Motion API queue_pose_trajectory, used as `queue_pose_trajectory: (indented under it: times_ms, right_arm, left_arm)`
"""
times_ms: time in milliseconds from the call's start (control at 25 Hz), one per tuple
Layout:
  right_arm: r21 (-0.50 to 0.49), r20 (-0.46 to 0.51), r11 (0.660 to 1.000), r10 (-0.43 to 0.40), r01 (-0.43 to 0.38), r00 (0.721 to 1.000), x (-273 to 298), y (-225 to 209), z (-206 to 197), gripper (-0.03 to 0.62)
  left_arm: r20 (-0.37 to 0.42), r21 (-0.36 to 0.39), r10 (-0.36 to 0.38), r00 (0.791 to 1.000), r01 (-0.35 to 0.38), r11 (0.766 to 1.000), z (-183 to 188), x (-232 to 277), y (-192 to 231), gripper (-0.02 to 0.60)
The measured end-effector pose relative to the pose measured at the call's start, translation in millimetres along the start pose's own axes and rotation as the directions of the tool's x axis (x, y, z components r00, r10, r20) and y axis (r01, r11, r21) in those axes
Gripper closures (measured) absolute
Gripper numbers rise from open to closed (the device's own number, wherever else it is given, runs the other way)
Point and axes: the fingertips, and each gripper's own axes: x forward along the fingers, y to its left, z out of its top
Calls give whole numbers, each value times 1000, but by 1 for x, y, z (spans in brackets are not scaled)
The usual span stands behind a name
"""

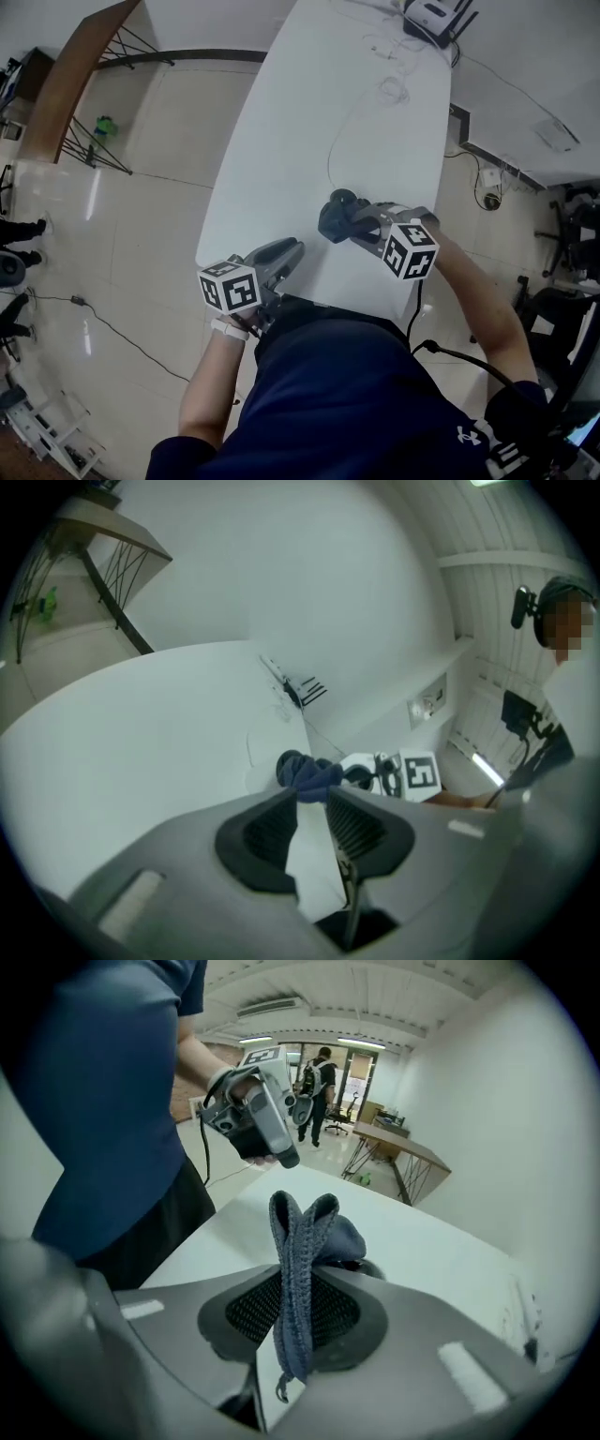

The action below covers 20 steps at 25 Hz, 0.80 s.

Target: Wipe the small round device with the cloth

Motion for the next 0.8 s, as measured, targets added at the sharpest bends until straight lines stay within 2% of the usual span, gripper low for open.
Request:
queue_pose_trajectory:
  times_ms: [80,120,200,240,320,400,440,480,520,560,600,680,720,800]
  right_arm:
    - [181,88,983,-20,3,996,12,15,-4,523]
    - [301,151,954,-33,-14,988,16,20,-6,523]
    - [505,269,862,-104,-49,958,14,19,-11,523]
    - [577,316,815,-159,-57,936,5,12,-12,523]
    - [676,382,734,-284,-57,879,-26,-11,-9,523]
    - [731,393,682,-398,-20,829,-62,-43,-11,523]
    - [748,371,664,-441,18,817,-75,-60,-16,524]
    - [756,328,651,-466,67,821,-83,-76,-25,525]
    - [754,267,646,-469,120,842,-83,-89,-38,525]
    - [739,192,652,-447,171,874,-77,-99,-52,525]
    - [710,113,672,-403,210,908,-65,-106,-67,525]
    - [621,-24,748,-281,234,960,-36,-109,-88,525]
    - [565,-80,794,-218,224,973,-23,-107,-93,525]
    - [449,-167,875,-118,182,979,-4,-97,-94,525]
  left_arm:
    - [-24,12,-17,1000,17,1000,-3,6,-4,480]
    - [-37,16,-25,999,25,1000,-5,8,-6,480]
    - [-57,19,-37,998,39,999,-8,12,-8,480]
    - [-64,20,-42,997,44,999,-9,14,-9,480]
    - [-73,22,-48,996,50,999,-9,15,-10,480]
    - [-74,26,-51,996,53,998,-7,16,-9,480]
    - [-71,27,-51,996,53,998,-6,17,-9,480]
    - [-66,28,-51,997,53,998,-4,16,-8,480]
    - [-60,27,-49,997,51,998,-3,16,-7,480]
    - [-52,26,-46,998,48,999,-2,14,-7,480]
    - [-45,24,-43,998,44,999,-1,13,-7,480]
    - [-33,19,-35,999,36,999,-2,7,-5,480]
    - [-28,15,-29,999,30,999,-4,4,-4,480]
    - [-16,4,-15,1000,15,1000,-8,-4,-1,480]
